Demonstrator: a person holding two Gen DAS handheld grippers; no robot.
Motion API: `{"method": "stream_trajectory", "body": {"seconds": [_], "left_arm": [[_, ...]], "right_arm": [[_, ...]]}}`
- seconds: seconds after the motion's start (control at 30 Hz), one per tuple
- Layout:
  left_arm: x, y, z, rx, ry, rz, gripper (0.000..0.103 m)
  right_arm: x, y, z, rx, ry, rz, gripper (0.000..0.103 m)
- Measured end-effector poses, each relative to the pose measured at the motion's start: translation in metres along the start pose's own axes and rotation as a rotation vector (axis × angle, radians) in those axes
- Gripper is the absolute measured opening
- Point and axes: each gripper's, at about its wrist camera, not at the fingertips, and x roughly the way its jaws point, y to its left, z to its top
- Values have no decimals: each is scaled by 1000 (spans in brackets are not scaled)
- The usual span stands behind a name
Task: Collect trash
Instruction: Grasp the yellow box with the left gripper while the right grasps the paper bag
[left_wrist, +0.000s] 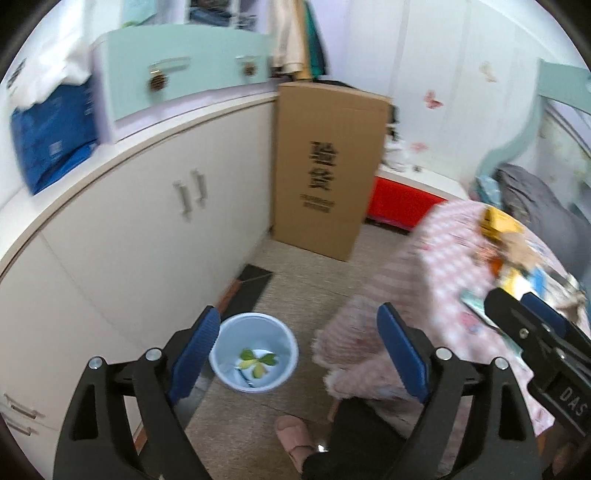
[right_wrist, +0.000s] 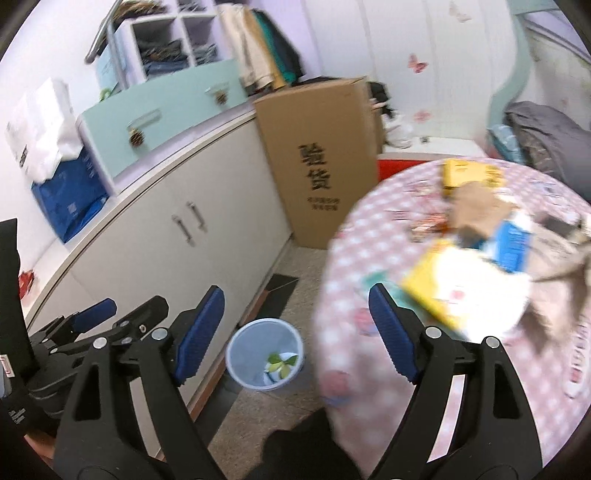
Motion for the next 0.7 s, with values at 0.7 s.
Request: {"method": "stream_trajectory", "body": {"seconds": [0.7], "left_arm": [[5,-241,-59,449,40,-127,86]], "right_arm": [[-94,-211,-59,370,-83,-261,83]]}}
